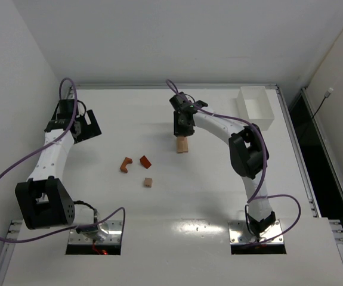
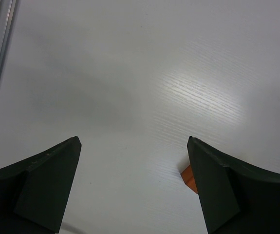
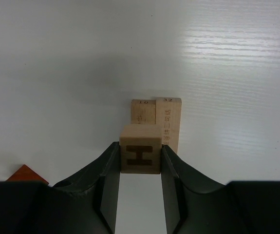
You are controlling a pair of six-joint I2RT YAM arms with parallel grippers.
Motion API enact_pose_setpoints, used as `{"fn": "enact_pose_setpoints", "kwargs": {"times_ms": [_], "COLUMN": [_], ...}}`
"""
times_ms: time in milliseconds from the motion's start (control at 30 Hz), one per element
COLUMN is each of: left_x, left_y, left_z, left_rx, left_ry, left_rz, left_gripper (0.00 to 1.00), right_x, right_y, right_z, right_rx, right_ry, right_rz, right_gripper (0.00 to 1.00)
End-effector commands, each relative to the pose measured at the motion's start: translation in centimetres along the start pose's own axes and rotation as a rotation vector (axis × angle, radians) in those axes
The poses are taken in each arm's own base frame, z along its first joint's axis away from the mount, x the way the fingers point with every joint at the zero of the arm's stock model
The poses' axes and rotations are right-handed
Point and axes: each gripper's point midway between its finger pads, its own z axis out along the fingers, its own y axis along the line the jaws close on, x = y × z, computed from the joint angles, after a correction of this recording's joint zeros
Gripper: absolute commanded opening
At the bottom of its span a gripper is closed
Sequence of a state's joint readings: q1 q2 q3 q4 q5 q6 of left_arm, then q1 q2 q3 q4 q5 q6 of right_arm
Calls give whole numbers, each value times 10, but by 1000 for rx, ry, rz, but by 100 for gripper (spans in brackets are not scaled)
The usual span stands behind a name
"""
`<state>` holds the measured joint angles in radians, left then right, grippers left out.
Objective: Build the wood block tower
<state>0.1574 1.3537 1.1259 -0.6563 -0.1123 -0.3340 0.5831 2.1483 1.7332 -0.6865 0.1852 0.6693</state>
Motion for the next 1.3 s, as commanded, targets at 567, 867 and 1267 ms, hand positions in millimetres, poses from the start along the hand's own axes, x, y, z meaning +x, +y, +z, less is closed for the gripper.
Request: {"fn": "enact_pose_setpoints", "kwargs": {"times_ms": [567,867,1267], "left_x": [-17,-19,-18], "left_y": [-10,-12,-14], "left_z": [0,1,0], "left_rx": [39,48,57], "left_ry": [-25,-22,-20], "left_rz": [-19,-19,-19], "left_gripper": [89,89,89], "right_x": [-13,0,1], "right_y": [-6,-12,-13], "right_z": [5,14,18], "right_rx": [6,25,10], "right_ry": [-30,3,12], "right_rz": [6,0,8], "right_gripper": [0,0,5]}}
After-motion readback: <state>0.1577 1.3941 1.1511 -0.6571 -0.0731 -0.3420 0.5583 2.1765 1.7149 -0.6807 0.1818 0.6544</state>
